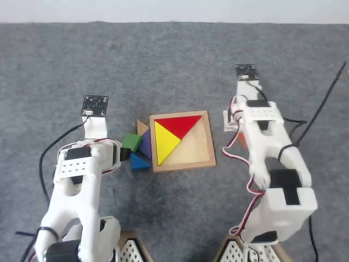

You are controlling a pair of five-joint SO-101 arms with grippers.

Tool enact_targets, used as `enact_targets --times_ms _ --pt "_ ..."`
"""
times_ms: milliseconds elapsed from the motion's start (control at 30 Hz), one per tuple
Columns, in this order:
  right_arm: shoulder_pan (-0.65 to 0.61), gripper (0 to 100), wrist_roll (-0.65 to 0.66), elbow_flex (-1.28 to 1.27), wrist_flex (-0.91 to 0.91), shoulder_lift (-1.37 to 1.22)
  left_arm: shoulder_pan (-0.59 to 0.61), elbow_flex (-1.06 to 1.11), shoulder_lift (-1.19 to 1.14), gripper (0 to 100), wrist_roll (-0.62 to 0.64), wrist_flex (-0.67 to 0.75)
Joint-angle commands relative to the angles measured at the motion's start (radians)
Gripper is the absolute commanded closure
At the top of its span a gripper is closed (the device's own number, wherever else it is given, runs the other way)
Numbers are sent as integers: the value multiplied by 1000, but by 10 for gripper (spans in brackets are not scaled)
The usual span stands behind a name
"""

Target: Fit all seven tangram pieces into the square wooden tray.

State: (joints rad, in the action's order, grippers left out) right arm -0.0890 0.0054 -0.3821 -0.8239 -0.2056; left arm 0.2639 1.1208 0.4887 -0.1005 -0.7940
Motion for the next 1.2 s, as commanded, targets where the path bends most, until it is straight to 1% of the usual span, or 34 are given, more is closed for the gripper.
enact_targets --times_ms 0,267,400,600,900,1000,1167 --pt "35 822 15 21 -22 1 0 -12 32 706 5 20" --pt "47 822 17 0 -24 2 0 -12 32 706 5 20" --pt "117 822 15 12 -25 13 0 -12 32 706 5 20" --pt "226 822 25 20 -25 108 0 -12 32 706 5 20" --pt "259 822 126 20 -148 240 0 -12 32 706 5 20" --pt "288 822 129 17 -174 234 0 -12 32 706 5 20" --pt "349 822 126 -23 -163 239 -2 -12 32 706 5 20"
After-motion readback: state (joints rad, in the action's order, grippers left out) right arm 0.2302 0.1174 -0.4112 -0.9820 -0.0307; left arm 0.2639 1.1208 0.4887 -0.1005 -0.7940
